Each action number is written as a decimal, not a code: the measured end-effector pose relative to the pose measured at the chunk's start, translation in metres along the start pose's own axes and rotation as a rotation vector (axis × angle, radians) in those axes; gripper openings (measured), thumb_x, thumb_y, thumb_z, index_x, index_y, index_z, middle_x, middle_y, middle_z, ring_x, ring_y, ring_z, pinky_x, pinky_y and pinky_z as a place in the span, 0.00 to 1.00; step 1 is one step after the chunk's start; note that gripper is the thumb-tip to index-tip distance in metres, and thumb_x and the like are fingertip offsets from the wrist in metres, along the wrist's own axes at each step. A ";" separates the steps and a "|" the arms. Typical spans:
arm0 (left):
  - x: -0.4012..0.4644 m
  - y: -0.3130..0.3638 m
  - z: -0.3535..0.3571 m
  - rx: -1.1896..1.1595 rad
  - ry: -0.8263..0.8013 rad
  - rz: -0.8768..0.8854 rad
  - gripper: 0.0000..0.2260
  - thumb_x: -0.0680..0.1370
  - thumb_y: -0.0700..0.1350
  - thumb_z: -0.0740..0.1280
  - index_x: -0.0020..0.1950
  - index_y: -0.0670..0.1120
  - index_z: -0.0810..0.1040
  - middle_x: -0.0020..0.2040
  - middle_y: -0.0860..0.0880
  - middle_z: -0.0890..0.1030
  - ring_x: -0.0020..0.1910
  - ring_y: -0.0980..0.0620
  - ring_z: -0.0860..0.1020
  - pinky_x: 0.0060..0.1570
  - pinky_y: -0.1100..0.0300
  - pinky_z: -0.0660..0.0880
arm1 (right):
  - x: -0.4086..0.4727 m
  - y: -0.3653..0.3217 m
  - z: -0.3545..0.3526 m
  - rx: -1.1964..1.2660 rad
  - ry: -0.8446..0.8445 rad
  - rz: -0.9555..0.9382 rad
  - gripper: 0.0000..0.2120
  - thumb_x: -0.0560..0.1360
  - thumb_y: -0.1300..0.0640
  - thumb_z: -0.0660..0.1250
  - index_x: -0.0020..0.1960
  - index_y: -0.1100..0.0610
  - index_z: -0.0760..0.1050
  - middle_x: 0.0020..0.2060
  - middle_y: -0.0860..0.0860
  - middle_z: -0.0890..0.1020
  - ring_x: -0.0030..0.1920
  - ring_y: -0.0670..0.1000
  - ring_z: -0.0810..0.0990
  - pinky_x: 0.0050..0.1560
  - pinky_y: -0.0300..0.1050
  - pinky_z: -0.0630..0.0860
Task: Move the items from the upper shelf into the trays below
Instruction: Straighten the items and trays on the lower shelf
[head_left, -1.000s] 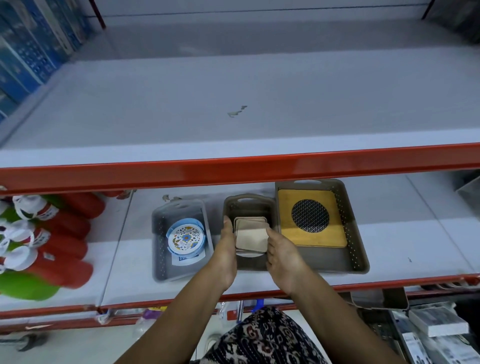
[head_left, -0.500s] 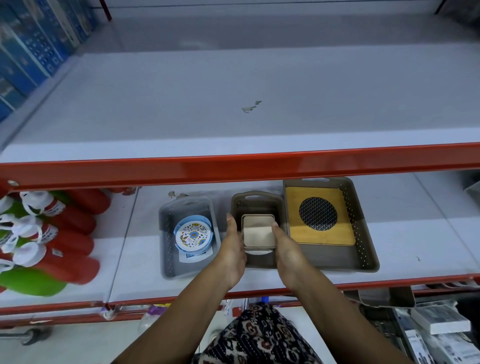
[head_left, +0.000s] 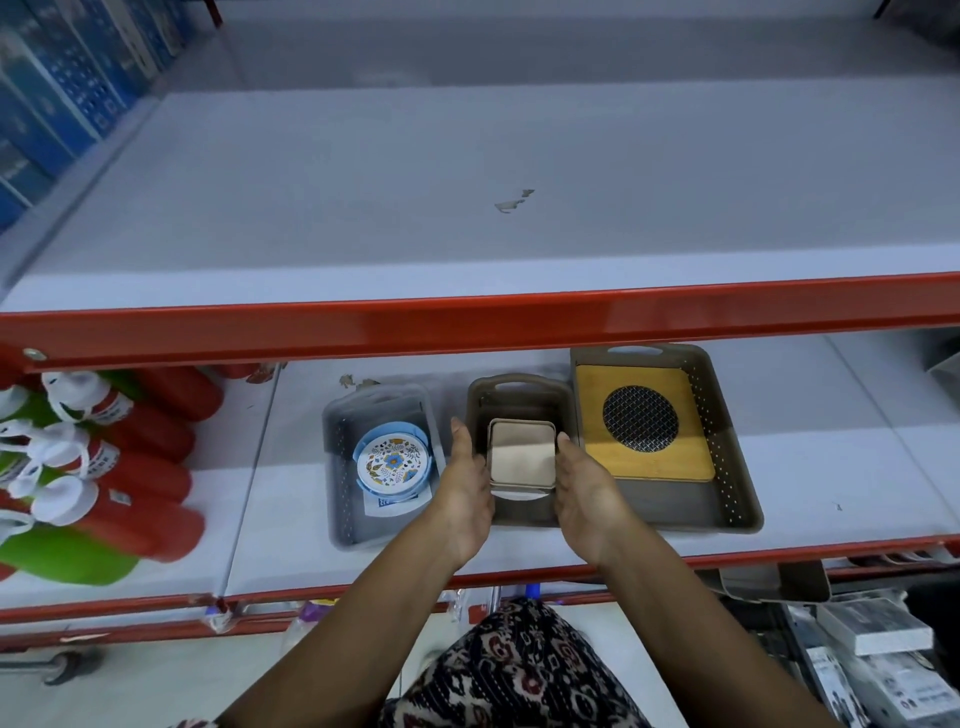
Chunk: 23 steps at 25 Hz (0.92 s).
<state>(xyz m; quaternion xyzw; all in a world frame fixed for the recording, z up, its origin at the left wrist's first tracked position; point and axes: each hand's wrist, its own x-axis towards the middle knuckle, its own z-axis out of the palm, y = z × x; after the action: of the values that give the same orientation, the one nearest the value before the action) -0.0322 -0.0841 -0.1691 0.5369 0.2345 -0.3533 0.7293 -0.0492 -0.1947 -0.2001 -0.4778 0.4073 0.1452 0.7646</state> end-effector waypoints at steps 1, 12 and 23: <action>-0.001 -0.001 -0.006 -0.016 -0.004 0.017 0.34 0.79 0.64 0.42 0.75 0.41 0.58 0.75 0.45 0.62 0.75 0.49 0.59 0.73 0.56 0.52 | -0.004 0.000 0.002 0.007 0.007 -0.021 0.23 0.80 0.47 0.56 0.68 0.59 0.70 0.59 0.52 0.78 0.62 0.53 0.73 0.66 0.44 0.63; -0.021 0.004 -0.093 -0.266 0.362 0.232 0.25 0.83 0.54 0.47 0.72 0.40 0.65 0.68 0.43 0.72 0.59 0.51 0.72 0.56 0.64 0.64 | -0.013 0.041 0.090 0.098 -0.257 0.150 0.24 0.80 0.51 0.56 0.72 0.63 0.64 0.69 0.55 0.71 0.69 0.52 0.68 0.69 0.45 0.63; -0.009 0.004 -0.125 -0.223 0.212 0.122 0.29 0.80 0.61 0.43 0.74 0.45 0.62 0.74 0.47 0.66 0.74 0.51 0.62 0.73 0.55 0.53 | -0.005 0.051 0.114 0.002 -0.226 0.113 0.20 0.81 0.52 0.56 0.69 0.59 0.70 0.67 0.54 0.75 0.70 0.50 0.70 0.70 0.44 0.61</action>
<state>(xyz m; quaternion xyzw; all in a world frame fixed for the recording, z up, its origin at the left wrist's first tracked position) -0.0305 0.0375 -0.1993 0.5003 0.3150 -0.2215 0.7755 -0.0285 -0.0716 -0.2030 -0.4338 0.3450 0.2407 0.7968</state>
